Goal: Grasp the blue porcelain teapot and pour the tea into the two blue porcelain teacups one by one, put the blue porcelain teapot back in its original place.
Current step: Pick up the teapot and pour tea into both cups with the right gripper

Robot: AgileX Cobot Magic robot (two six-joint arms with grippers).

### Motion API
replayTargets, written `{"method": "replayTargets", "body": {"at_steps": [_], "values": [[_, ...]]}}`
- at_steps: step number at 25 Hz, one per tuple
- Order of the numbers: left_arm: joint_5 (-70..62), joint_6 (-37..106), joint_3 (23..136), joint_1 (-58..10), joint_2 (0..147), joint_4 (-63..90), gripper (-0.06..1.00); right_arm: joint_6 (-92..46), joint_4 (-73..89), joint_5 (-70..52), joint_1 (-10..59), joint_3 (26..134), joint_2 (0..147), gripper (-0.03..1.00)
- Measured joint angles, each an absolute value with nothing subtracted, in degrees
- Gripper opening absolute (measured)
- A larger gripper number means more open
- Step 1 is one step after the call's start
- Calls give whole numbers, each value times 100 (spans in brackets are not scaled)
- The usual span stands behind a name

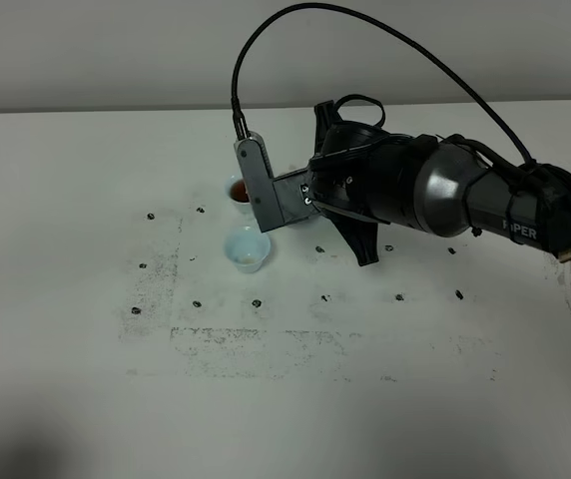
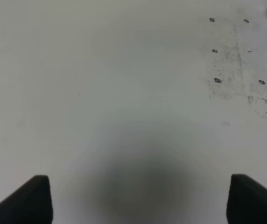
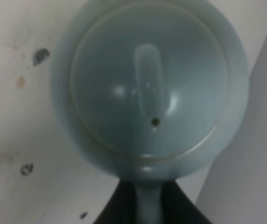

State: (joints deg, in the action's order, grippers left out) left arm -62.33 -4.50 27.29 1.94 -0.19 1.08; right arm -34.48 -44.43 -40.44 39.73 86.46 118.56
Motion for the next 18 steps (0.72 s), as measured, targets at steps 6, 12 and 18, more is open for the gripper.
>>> {"method": "replayTargets", "body": {"at_steps": [6, 12, 18], "values": [[-6233, -450, 2729, 194, -19, 108, 72, -3448, -4484, -4069, 3973, 8646, 11856, 5], [-6233, -450, 2729, 194, -19, 108, 72, -3448, -4571, -4157, 3973, 8646, 11856, 5], [-6233, -450, 2729, 194, -19, 108, 72, -3379, -4826, -4256, 4019, 8646, 11856, 5]]}}
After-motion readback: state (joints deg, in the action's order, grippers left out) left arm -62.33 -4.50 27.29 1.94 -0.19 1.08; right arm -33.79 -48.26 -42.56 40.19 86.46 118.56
